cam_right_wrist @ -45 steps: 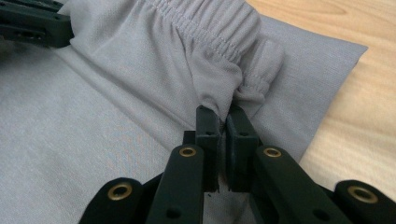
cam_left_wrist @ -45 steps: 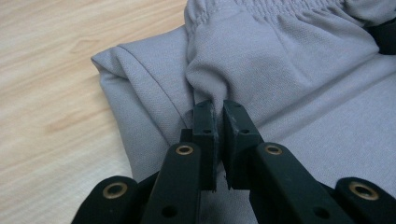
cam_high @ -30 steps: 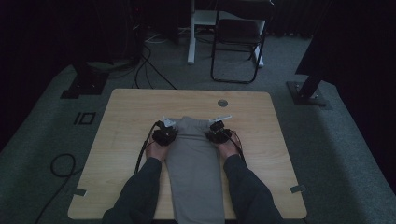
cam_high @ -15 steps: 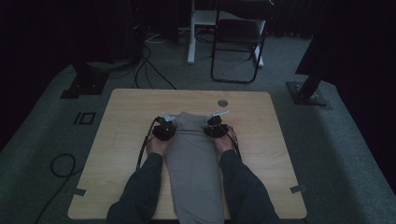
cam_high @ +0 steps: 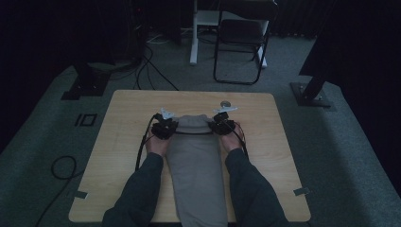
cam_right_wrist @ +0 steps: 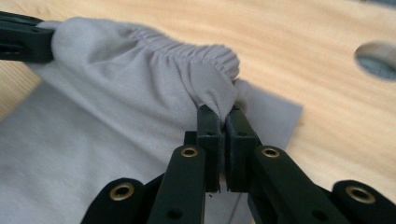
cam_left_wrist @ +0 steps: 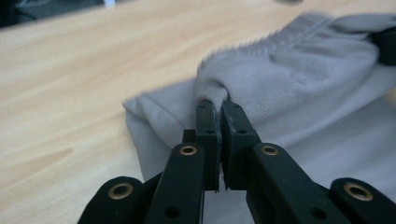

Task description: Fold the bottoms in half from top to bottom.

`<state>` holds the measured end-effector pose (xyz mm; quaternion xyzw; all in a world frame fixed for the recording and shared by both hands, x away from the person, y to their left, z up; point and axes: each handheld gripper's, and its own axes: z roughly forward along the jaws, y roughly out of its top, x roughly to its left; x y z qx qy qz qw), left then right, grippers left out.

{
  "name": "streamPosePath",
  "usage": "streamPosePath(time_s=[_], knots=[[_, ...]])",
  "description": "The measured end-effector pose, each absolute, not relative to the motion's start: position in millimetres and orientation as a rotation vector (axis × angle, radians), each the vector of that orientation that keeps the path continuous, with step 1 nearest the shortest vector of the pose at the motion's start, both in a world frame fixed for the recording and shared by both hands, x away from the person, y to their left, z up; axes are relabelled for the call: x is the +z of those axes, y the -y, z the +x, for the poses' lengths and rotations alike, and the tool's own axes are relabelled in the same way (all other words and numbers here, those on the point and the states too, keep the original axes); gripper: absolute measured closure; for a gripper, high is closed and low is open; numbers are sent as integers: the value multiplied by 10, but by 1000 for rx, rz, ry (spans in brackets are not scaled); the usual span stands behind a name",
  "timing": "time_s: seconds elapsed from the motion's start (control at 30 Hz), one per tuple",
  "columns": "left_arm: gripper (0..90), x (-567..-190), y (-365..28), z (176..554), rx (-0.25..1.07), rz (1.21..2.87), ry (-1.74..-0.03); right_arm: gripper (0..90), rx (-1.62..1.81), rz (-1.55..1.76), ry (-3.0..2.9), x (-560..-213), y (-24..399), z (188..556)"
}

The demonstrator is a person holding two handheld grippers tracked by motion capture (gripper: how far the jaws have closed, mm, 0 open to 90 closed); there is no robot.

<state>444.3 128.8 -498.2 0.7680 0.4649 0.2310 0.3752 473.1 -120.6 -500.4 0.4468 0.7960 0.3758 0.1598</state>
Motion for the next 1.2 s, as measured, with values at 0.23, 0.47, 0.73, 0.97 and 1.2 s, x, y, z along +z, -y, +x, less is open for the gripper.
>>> streamPosePath(time_s=[0.23, 0.47, 0.73, 0.97, 1.2], knots=[[865, -4608, -1273, 4219, 596, 1903, -1107, 874, 1136, 1223, -2221, -4714, 1292, 4635], [864, -4340, -1268, 3911, 584, 1880, -1018, 873, 1188, 1148, -2192, -4483, 1412, 4426], [863, -4490, -1316, 3528, 509, 1903, -995, 873, 1215, 1077, -2228, -4430, 1498, 4100], [861, -4996, -1336, 3285, 412, 1997, -1053, 871, 1105, 1057, -2380, -4960, 1456, 3730], [859, -5344, -1290, 3208, 354, 2092, -1101, 870, 1010, 1053, -2466, -5238, 1395, 3596]])
